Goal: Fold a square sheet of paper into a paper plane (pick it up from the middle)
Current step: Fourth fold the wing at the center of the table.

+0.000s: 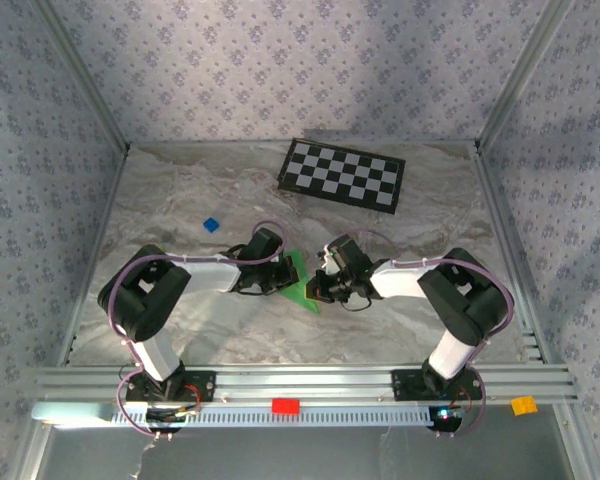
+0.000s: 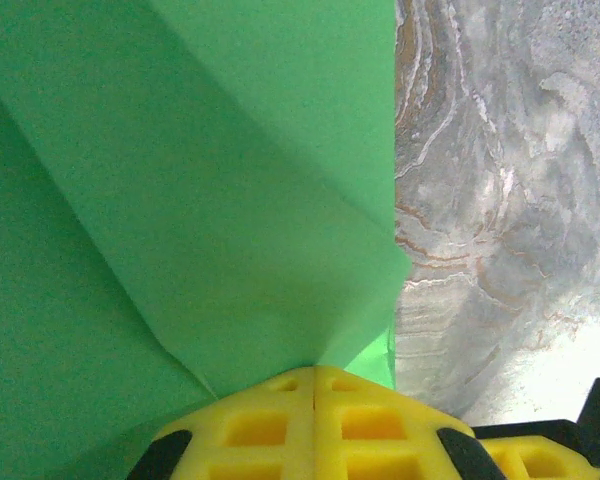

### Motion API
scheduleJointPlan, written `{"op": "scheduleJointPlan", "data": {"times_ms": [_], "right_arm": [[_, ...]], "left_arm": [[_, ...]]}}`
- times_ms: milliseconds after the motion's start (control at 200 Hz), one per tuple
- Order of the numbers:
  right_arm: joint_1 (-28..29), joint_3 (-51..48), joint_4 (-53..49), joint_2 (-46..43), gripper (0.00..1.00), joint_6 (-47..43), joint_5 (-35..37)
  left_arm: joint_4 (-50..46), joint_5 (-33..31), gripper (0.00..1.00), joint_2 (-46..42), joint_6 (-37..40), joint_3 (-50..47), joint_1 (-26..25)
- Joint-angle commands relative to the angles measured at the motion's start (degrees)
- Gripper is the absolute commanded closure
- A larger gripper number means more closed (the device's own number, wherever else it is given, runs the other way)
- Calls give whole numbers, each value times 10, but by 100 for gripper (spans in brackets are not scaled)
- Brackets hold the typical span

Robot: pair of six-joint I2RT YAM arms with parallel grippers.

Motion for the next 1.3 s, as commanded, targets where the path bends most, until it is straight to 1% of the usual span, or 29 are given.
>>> {"op": "scheduleJointPlan", "data": {"times_ms": [0, 135, 275, 410, 615, 755, 1064, 1294], "right_arm": [[1, 22, -15, -13, 94, -7, -9], [2, 44, -5, 7, 93, -2, -19], [1, 53, -8, 46, 93, 7, -6], [2, 33, -31, 69, 96, 14, 20], [-2, -3, -40, 65, 99, 15, 35], [-3, -7, -47, 65, 100, 7, 32], [-5, -13, -58, 62, 100, -12, 28], [-5, -20, -59, 61, 100, -19, 24]], "left_arm": [[-60, -32, 100, 13, 14, 2, 0], [-56, -29, 100, 14, 14, 4, -1], [-52, -27, 100, 14, 14, 6, -1], [-51, -27, 100, 9, 17, 8, 0], [-52, -27, 100, 4, 28, 13, 9], [-52, -28, 100, 1, 40, 13, 26], [-13, -15, 100, 16, 70, 10, 83], [-25, -3, 100, 38, 85, 29, 119]]}}
